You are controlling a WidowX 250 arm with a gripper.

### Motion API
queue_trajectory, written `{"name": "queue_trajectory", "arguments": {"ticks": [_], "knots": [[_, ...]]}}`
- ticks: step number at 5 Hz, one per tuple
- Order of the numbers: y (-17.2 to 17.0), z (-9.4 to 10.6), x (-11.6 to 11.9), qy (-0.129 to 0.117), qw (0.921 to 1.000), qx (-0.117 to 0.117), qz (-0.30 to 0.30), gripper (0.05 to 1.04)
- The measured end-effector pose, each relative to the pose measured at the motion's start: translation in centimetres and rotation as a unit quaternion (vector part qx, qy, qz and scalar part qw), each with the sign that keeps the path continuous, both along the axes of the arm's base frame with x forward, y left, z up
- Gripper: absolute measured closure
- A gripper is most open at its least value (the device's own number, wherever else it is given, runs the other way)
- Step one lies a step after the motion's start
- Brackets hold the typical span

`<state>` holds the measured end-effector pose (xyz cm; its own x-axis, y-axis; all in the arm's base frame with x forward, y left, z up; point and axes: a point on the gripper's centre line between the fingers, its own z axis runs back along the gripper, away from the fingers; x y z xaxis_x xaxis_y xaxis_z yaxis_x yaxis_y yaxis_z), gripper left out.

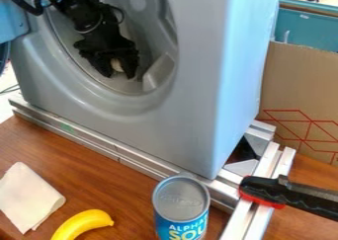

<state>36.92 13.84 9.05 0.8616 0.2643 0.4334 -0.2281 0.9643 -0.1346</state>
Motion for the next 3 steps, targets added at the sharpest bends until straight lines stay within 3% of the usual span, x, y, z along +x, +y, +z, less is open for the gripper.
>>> {"name": "queue_trajectory", "arguments": {"ticks": [1, 2, 3], "knots": [[0.1, 0.4, -0.5, 0.008, 0.9999, 0.004, 0.006, 0.092], [0.5, 0.8, -1.0, 0.01, 0.9998, -0.002, 0.017, 0.091], [-0.2, 1.4, -2.7, 0.029, 0.9996, -0.005, -0.002, 0.091]]}}
